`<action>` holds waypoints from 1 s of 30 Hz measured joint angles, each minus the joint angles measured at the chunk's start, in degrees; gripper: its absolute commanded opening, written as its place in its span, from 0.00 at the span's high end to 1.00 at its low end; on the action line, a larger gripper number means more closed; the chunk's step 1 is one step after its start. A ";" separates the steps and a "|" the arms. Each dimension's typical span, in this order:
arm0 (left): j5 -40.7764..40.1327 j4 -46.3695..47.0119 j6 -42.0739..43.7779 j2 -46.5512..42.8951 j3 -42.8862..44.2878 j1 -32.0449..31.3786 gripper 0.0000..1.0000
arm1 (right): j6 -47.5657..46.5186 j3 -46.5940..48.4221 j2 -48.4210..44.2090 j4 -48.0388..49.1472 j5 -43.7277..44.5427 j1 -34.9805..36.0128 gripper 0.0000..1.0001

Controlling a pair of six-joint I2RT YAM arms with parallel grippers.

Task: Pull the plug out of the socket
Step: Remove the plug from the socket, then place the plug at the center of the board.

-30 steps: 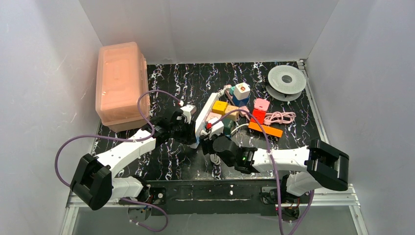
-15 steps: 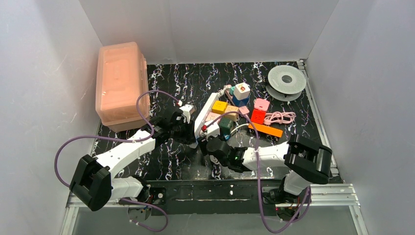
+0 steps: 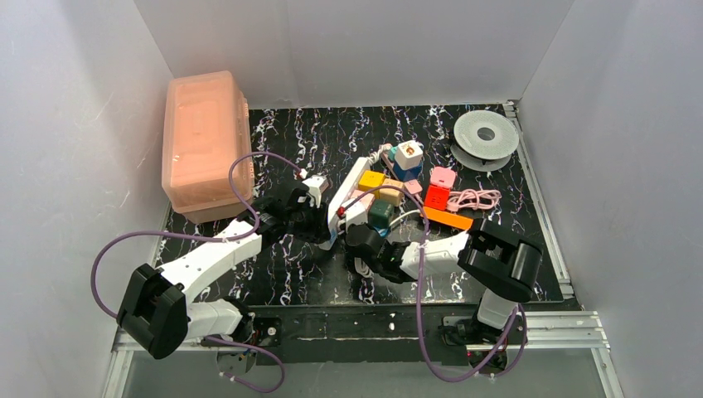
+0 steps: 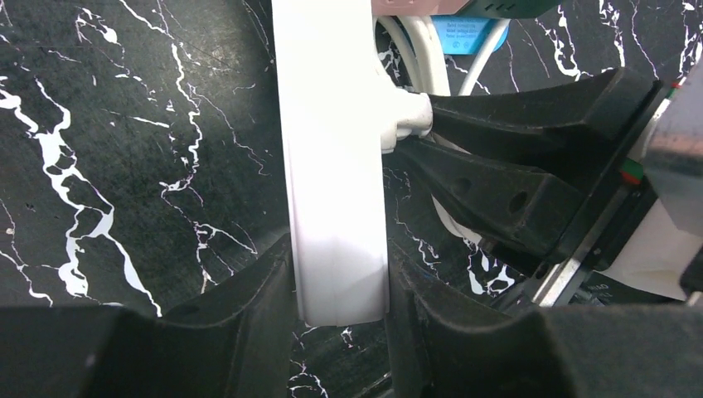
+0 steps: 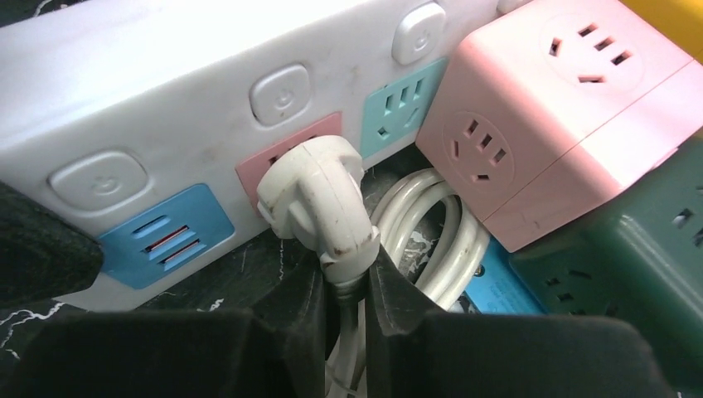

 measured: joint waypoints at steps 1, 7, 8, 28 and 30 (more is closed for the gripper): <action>-0.20 -0.07 0.02 -0.11 0.00 0.02 1.00 | -0.20 0.00 -0.04 -0.02 -0.20 0.00 0.99; -1.05 0.00 -0.15 -0.79 0.11 -0.17 1.00 | -0.61 -1.92 -3.82 -1.33 -1.18 -0.09 0.99; -1.60 -0.15 -0.02 -0.92 0.13 -0.17 1.00 | -0.07 -2.80 -5.18 -1.77 -1.03 -0.09 0.99; -11.85 -0.63 4.61 -0.98 1.03 0.35 0.67 | 13.68 -17.44 -31.50 -15.56 -1.66 1.29 0.99; -12.28 -0.68 4.83 -0.98 1.27 0.68 0.49 | 15.47 -18.84 -35.32 -18.32 -2.71 1.36 0.96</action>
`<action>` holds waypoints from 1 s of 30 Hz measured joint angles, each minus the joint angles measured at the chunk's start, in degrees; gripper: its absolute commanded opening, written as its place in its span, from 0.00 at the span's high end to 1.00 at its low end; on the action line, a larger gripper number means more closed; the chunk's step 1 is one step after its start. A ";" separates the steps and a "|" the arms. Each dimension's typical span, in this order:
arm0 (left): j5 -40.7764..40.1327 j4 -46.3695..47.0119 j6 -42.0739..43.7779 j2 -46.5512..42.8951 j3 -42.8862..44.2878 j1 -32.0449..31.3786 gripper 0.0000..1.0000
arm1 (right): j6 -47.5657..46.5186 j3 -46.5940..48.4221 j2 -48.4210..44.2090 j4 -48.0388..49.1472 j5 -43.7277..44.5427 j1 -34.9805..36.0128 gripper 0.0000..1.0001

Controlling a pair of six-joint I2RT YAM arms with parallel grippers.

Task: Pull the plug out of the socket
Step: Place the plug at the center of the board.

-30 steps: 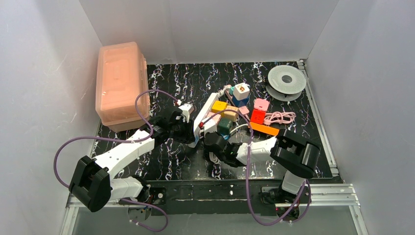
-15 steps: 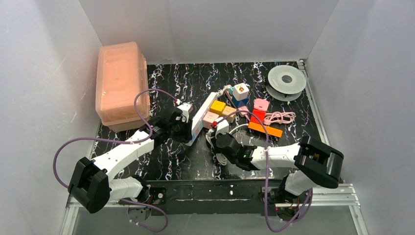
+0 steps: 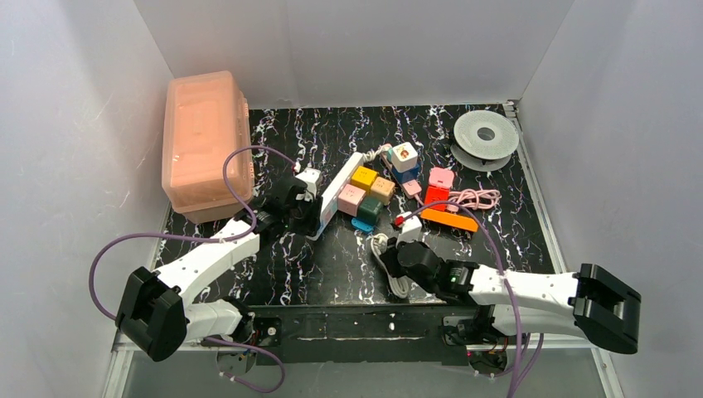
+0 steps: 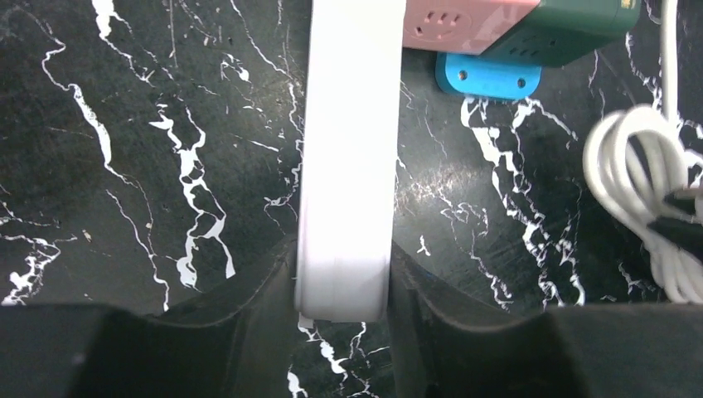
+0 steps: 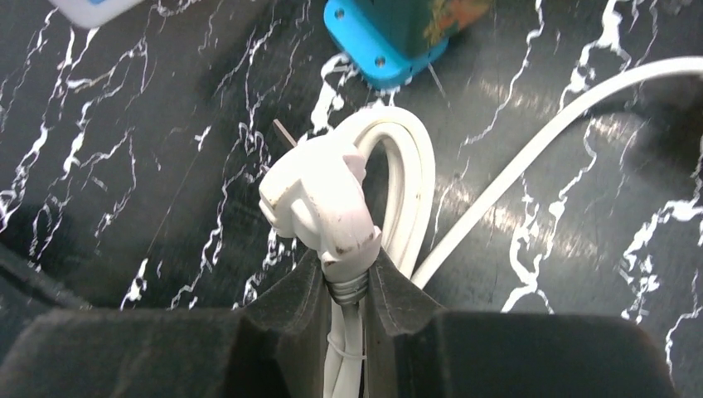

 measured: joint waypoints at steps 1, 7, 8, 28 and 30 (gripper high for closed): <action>-0.24 0.00 0.04 0.00 0.07 0.11 0.43 | 0.94 -0.57 -1.51 -1.25 -0.66 0.00 0.88; -0.42 0.57 -0.87 0.00 1.49 1.20 0.02 | 6.08 -1.18 -1.55 -6.21 -6.40 0.44 0.38; -0.13 0.52 -0.94 0.00 1.79 1.38 0.02 | 6.60 -0.96 -0.74 -6.60 -7.23 0.52 0.32; 15.87 -2.23 8.39 -0.09 15.41 1.84 0.02 | 13.31 21.44 -11.26 -35.39 -13.64 -38.29 0.13; 17.49 -2.47 10.03 -0.09 16.17 1.64 0.02 | 15.61 20.96 -9.77 -37.68 -16.41 -41.11 0.13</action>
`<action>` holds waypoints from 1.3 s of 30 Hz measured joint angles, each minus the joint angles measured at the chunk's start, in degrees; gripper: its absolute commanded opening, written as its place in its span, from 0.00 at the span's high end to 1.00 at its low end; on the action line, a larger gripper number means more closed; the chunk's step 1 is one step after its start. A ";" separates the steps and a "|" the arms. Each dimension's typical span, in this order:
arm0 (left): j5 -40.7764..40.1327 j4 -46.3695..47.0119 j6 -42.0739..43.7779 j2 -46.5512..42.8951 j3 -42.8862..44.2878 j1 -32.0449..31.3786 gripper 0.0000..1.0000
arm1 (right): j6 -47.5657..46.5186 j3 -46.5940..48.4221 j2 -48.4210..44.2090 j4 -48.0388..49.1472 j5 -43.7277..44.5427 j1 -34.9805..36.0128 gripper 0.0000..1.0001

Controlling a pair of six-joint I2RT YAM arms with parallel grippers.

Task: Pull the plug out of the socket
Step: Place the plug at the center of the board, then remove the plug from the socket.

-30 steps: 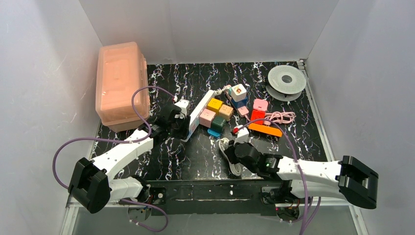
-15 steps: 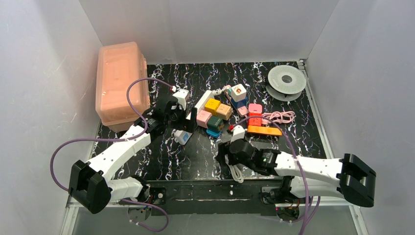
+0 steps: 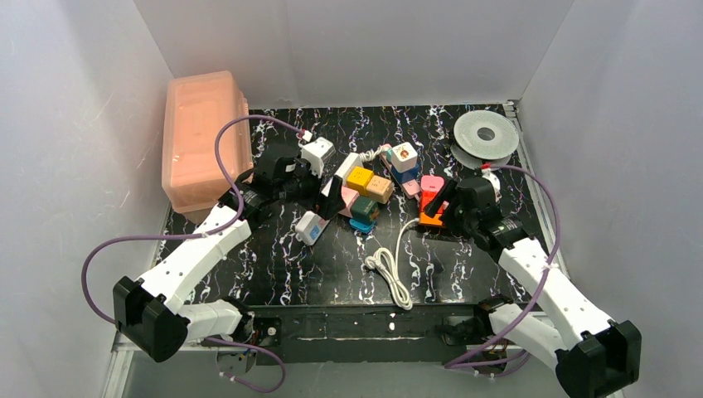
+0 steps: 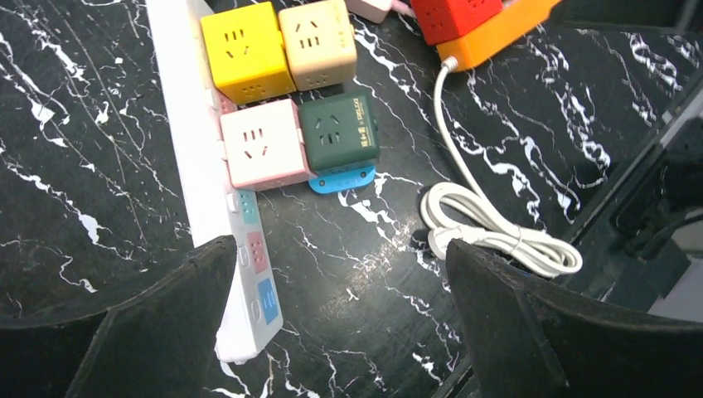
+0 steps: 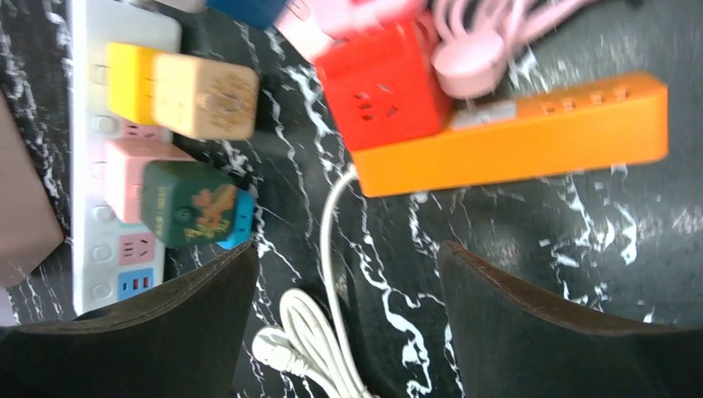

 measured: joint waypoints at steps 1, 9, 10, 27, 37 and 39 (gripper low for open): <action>0.57 -0.15 0.74 0.00 0.13 -0.13 0.02 | 1.27 -1.03 0.50 -0.42 -1.40 -1.33 0.13; 3.69 -1.36 5.38 0.00 0.20 -1.53 0.02 | 10.29 -6.23 -0.42 -3.26 -8.15 -10.14 0.11; 3.96 -1.38 5.75 -0.02 0.20 -1.57 0.02 | 11.13 -6.21 -0.42 -3.23 -8.28 -10.88 0.11; 5.79 -2.40 8.68 -2.56 -0.96 -2.19 0.02 | 18.29 -6.67 10.34 2.69 -7.10 -18.25 0.20; 5.79 -2.62 8.70 -3.28 -0.96 -2.21 0.02 | 19.15 -7.52 15.47 7.15 -6.88 -18.25 0.33; 5.77 -2.62 8.68 -3.48 -0.96 -2.23 0.02 | 19.28 -8.07 15.47 8.20 -6.25 -18.27 0.36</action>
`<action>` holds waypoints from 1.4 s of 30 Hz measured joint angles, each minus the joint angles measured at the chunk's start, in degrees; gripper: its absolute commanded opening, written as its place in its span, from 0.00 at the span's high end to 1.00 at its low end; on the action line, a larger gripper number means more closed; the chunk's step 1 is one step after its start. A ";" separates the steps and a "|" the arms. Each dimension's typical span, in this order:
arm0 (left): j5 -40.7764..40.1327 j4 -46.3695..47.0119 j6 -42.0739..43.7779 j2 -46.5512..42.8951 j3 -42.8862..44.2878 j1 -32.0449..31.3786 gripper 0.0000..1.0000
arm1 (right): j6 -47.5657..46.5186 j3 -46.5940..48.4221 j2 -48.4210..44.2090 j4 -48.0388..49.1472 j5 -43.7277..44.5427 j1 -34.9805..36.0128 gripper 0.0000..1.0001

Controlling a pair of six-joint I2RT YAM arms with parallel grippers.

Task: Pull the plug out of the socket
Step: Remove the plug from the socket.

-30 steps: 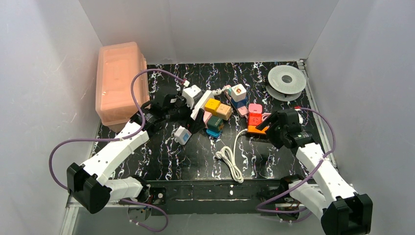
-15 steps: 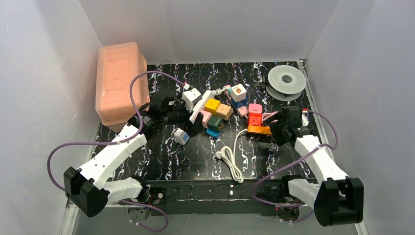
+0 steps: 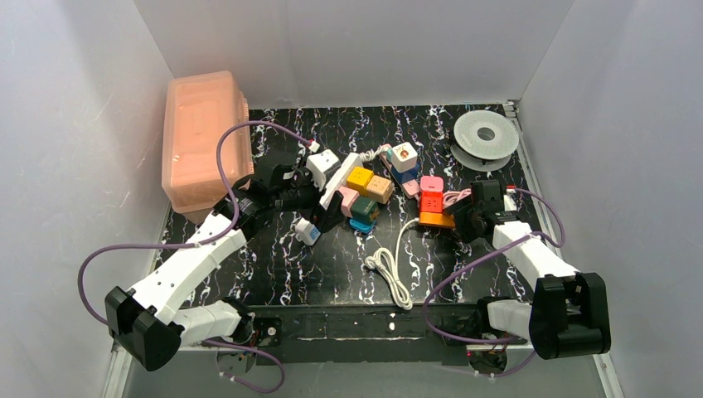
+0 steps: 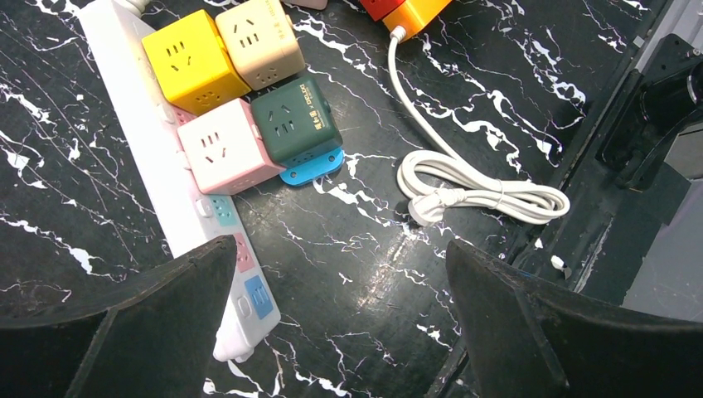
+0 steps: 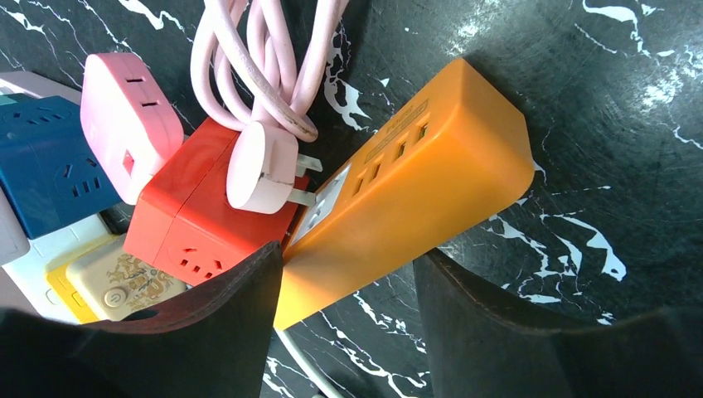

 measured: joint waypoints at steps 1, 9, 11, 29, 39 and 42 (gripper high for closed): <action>0.02 0.00 0.00 -0.07 0.00 0.00 0.02 | 0.31 -0.33 0.00 0.63 0.11 0.02 0.37; -0.02 -0.39 0.02 -0.87 -0.35 0.02 0.02 | 1.16 -0.57 0.37 1.84 0.74 0.04 0.42; -0.02 -0.48 0.02 -1.11 -0.48 0.02 0.02 | 1.49 -1.16 0.20 2.89 0.72 0.00 0.48; -0.07 -1.22 0.66 -1.25 -0.55 0.00 0.02 | 1.07 -1.55 0.90 4.31 1.99 -0.70 0.37; -0.35 -1.36 0.92 -1.77 -0.74 0.00 0.02 | -0.72 2.12 5.49 2.60 2.56 -1.25 0.36; -0.44 -1.44 1.27 -2.25 -0.98 0.00 0.02 | -2.56 2.08 2.05 -0.44 3.32 -1.88 0.33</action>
